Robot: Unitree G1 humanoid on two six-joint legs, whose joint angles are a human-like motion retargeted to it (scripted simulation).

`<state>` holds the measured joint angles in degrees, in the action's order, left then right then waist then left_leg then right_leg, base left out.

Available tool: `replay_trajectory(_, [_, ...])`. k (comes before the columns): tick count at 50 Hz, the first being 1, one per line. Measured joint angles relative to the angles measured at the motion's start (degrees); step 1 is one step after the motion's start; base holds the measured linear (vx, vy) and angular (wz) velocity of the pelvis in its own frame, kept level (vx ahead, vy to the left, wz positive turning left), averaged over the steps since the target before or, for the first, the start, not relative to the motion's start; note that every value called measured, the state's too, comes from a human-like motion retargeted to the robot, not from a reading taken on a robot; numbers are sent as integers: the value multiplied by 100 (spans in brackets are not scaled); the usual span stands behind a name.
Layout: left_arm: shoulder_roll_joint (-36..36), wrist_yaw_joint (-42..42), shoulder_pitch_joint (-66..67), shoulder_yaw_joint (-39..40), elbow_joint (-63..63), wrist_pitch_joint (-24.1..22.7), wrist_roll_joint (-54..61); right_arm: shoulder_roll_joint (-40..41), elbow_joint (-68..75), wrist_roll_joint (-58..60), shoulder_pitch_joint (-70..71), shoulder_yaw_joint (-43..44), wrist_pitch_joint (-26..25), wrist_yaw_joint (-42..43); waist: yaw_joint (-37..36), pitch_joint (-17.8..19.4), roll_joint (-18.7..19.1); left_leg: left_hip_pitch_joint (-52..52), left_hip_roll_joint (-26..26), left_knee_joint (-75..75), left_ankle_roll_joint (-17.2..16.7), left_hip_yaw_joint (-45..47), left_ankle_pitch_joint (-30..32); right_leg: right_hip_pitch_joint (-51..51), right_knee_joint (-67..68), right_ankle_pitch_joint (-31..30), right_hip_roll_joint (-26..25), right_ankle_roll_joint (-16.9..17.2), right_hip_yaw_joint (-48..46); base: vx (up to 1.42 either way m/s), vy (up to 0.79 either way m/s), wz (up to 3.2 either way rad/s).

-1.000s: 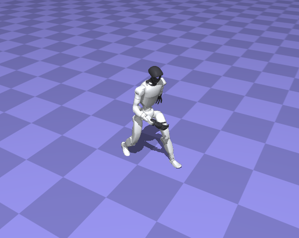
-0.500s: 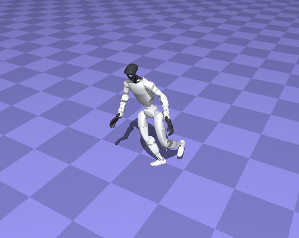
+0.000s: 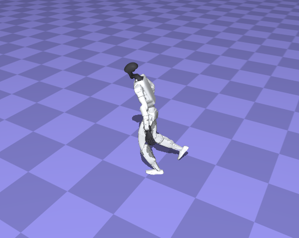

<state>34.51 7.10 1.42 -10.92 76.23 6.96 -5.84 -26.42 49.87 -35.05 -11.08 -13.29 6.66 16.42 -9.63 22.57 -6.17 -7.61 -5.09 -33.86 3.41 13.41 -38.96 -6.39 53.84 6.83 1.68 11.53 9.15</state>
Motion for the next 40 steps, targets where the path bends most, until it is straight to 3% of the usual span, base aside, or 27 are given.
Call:
replay_trajectory(2, [251,928,-744,157,-674,-241,797,257,432,-414,-270,320,151,969,511,-292,-6,-70,87,8,29,-115,-61,1119,1216,583,349,-358,-697,78,15,88])
replay_trajectory(3, [354,1513,-1102,297,-1166,-480,1628,415,647,-488,-352,441,122,1351,792,-584,-69,-271,199,18,212,-224,-56,1901,1738,801,533,-386,-927,85,6,92])
replay_trajectory(5, [368,1319,-1521,573,-2176,-996,2523,524,1006,-401,-690,530,92,1582,1284,-822,275,125,-49,703,-355,-335,445,2204,1160,1576,378,-1162,-1460,87,-1,62])
replay_trajectory(7, [250,1001,-1777,620,-3193,-1521,3775,441,1502,-366,-799,527,-213,1167,1701,-965,677,507,-288,1196,-521,-437,1054,2395,-5,1660,114,-1361,-1843,95,-13,18])
replay_trajectory(10, [42,268,-2130,488,-4159,-1935,5048,353,2242,-501,-834,655,-693,535,2194,-1206,989,890,-298,1621,-624,-622,2164,2352,-2706,1292,-61,-1232,-2161,102,-18,7])
replay_trajectory(12, [-94,-149,-2376,515,-4483,-1837,5836,320,2643,-701,-561,899,-955,582,2503,-1083,978,1244,-46,1643,-523,-925,2692,1993,-4620,856,49,-879,-2380,106,-19,0])
replay_trajectory(14, [-215,-465,-2394,494,-4702,-1698,6251,343,2797,-851,-279,1064,-1047,662,2586,-951,871,1524,190,1378,-335,-1101,2982,1936,-5240,566,181,-605,-2625,105,-19,-83])
replay_trajectory(15, [-265,-614,-2329,479,-4799,-1627,6431,344,2821,-922,-101,1116,-1058,655,2571,-855,830,1602,291,1111,-216,-1139,3100,1909,-5273,480,215,-605,-2693,101,-15,-164])
replay_trajectory(16, [-303,-725,-2120,504,-4875,-1505,6567,294,2775,-984,153,1058,-1063,588,2497,-726,901,1501,284,543,-111,-1059,3197,1926,-4927,713,138,-845,-2529,99,-12,-205])
replay_trajectory(18, [-376,-835,-1536,515,-4919,-1290,6524,243,2618,-915,671,846,-1069,420,2282,-541,1022,1184,170,-692,13,-783,3320,2080,-3959,1398,-66,-1282,-2052,99,-5,-243])
replay_trajectory(20, [-525,-615,-786,459,-4699,-1169,5806,240,2356,-541,1266,432,-992,389,2060,-500,1098,633,-13,-2020,140,-448,2978,2333,-2945,2071,-225,-1506,-1589,101,6,-225])
replay_trajectory(24, [-1201,464,645,78,-3295,-533,3136,592,1727,719,2464,-292,-873,837,1474,-819,903,-501,-298,-3293,418,160,2044,2123,-2497,2437,-166,-1455,-924,108,15,-187])
replay_trajectory(25, [-1410,523,969,-5,-2800,-289,2461,740,1514,1049,2677,-382,-878,845,1218,-911,763,-659,-352,-3283,353,392,1918,1908,-2628,2372,-88,-1394,-700,113,19,-192])
replay_trajectory(28, [-1867,-66,1565,-33,-1080,103,1057,1161,807,1225,3263,-729,-774,277,379,-1236,214,-1241,-128,-2291,602,573,1542,1332,-3468,1508,311,-1110,-182,108,24,-164])
replay_trajectory(32, [-1982,-98,2262,659,64,195,955,1208,-235,1371,4060,-1296,-525,-145,-781,-1263,-313,-1287,132,552,260,628,1802,489,-4432,4,816,-714,171,107,40,-130])
replay_trajectory(35, [-1730,-385,2781,1410,-21,-46,1619,935,-822,1756,4814,-1690,-299,-137,-1429,-987,-211,-822,-57,2639,-268,1033,1786,-489,-4877,-761,863,-581,42,109,52,-56])
replay_trajectory(37, [-1512,-936,2971,1776,-94,-179,2055,734,-1014,1691,5285,-1759,-154,-261,-1655,-737,29,-588,-151,2997,-618,1184,1988,-1255,-4936,-1036,839,-614,-222,110,55,19])
replay_trajectory(38, [-1401,-1157,2993,1869,-126,-184,2243,662,-1065,1479,5469,-1680,-97,-358,-1700,-583,157,-491,-151,2824,-644,1063,2171,-1600,-4838,-1148,837,-664,-400,109,54,73])
replay_trajectory(40, [-1187,-1225,2862,1872,-199,-151,2426,609,-1148,670,5592,-1252,31,-473,-1652,-178,354,-327,-52,1808,-392,664,1852,-2087,-4175,-1347,890,-660,-855,107,52,120])
